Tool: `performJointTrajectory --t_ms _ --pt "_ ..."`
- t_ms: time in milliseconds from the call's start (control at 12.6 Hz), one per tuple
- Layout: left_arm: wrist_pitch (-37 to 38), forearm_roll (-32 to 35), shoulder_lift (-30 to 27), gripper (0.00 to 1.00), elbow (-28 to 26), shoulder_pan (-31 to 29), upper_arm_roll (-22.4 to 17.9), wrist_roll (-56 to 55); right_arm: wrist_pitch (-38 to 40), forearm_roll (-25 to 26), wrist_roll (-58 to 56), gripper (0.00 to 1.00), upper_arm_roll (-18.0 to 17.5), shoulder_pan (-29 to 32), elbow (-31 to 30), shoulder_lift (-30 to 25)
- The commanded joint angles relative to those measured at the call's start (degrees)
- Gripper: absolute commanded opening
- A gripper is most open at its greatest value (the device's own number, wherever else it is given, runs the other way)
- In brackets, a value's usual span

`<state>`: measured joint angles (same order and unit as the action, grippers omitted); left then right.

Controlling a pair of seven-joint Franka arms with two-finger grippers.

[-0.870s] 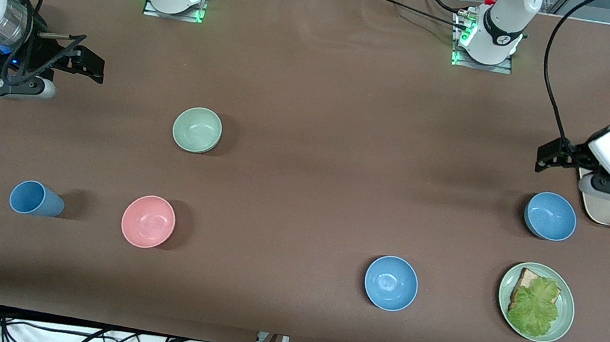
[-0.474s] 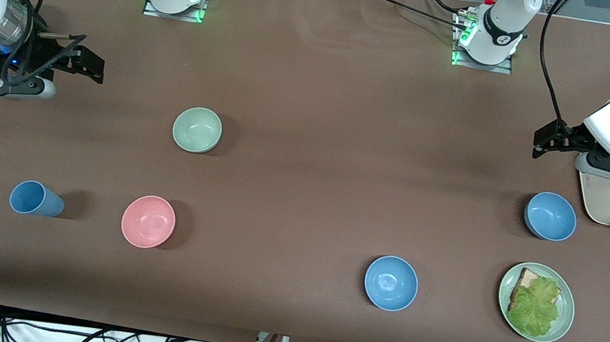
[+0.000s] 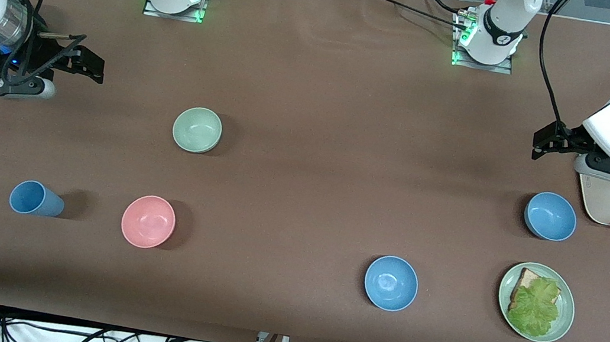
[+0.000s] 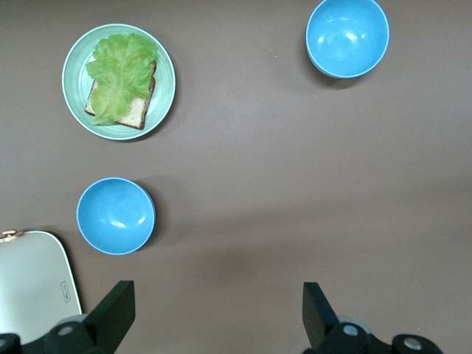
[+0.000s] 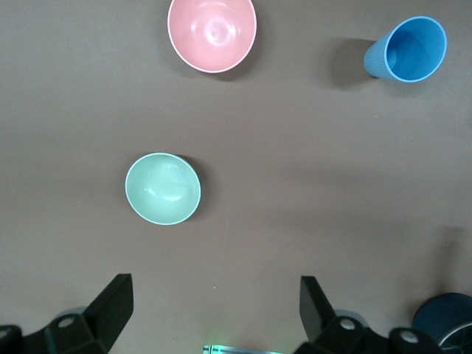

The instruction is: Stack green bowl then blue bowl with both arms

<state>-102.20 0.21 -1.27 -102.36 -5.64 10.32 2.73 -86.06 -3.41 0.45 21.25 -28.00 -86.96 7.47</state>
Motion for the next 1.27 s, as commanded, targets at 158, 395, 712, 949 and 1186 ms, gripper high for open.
performJointTrajectory --t_ms 158,395,712,949,1186 --pt "-0.36 0.49 -0.23 1.00 -0.21 -0.33 0.32 0.26 0.54 0.51 -0.80 1.00 0.29 -0.21 0.56 -0.27" --pt "-0.36 0.40 -0.23 1.00 -0.13 -0.33 0.32 0.26 0.54 0.59 -0.27 1.00 0.11 -0.30 0.56 -0.27" --pt "-0.36 0.23 -0.14 1.00 -0.13 -0.42 0.32 0.26 0.54 0.68 0.08 1.00 0.02 -0.30 0.21 -0.18" --pt "-0.36 0.23 -0.14 1.00 -0.13 -0.33 0.32 0.26 0.54 0.77 -0.01 1.00 0.02 -0.39 0.21 -0.18" --pt "-0.36 0.23 -0.14 1.00 -0.13 -0.33 0.32 0.26 0.45 0.77 0.43 1.00 0.02 -0.39 -0.14 -0.09"
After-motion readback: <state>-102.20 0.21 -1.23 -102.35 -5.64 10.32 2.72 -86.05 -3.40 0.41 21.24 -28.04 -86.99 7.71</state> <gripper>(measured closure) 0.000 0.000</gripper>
